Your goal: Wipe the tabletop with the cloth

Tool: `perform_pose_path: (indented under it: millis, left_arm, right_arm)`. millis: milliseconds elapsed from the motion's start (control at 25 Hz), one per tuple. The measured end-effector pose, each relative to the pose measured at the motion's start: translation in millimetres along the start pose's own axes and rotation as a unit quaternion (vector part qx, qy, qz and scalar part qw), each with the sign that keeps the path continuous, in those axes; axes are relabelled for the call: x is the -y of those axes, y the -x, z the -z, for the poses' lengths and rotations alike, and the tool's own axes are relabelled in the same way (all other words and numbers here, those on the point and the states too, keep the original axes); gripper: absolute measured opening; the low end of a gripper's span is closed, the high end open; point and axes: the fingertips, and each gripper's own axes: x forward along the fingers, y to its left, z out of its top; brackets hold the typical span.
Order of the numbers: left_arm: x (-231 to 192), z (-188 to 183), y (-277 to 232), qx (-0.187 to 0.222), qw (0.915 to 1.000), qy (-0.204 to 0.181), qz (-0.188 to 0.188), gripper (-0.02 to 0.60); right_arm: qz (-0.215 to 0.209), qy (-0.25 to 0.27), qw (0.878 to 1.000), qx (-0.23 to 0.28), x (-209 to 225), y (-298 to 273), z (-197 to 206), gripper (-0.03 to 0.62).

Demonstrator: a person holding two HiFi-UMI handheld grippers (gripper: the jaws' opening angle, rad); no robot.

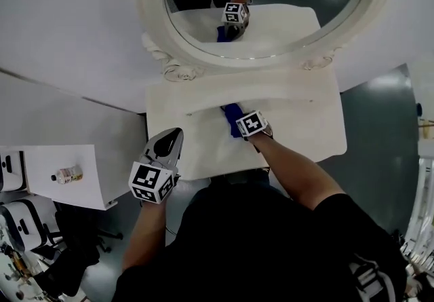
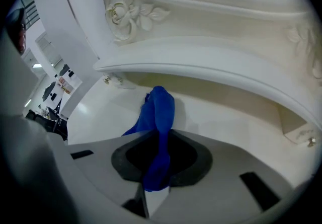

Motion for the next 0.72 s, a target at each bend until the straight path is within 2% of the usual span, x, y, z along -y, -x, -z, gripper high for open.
perform_pose_path:
  millis: [360, 720]
  left_arm:
    - [63.8, -25.3, -77.1, -0.005, 0.9987, -0.013, 0.048, 0.011]
    - [114.5, -47.2, -138.5, -0.010, 0.9959, -0.027, 0.085, 0.011]
  right_arm:
    - [0.040, -0.053, 0.998, 0.000, 117.4, 45.3, 50.9, 0.051]
    - [0.090, -0.083, 0.992, 0.007, 227.3, 90.0, 101.0, 0.051]
